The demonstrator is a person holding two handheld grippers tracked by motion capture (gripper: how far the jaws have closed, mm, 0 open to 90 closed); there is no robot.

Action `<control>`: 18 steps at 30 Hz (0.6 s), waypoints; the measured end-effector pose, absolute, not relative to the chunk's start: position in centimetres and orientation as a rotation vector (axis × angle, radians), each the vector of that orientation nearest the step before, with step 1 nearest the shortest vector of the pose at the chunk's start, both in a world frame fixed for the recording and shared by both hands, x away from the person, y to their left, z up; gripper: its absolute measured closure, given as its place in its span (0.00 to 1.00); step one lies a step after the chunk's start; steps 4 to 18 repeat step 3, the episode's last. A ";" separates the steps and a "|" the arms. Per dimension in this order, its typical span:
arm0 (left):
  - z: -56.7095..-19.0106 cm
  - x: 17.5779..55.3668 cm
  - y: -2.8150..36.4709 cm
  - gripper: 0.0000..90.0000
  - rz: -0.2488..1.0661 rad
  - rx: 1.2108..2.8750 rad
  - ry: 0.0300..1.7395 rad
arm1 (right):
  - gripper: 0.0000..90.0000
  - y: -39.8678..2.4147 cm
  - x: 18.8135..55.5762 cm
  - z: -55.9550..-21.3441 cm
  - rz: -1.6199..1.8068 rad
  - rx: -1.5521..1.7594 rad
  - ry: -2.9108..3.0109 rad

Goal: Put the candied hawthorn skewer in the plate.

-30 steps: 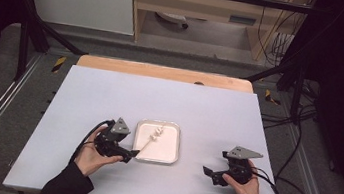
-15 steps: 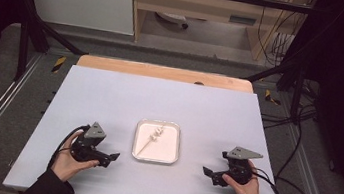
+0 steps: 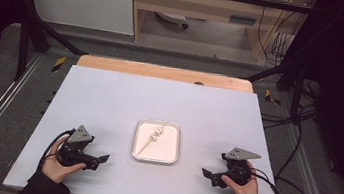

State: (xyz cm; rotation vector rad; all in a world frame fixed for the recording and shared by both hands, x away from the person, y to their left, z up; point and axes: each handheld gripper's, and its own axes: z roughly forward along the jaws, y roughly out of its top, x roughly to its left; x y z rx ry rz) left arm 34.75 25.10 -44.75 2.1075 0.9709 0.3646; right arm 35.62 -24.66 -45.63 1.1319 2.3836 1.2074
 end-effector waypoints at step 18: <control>-44.8 34.7 25.0 0.10 0.366 2.113 0.968 | 0.01 -24.6 35.7 -45.7 1.207 1.130 2.390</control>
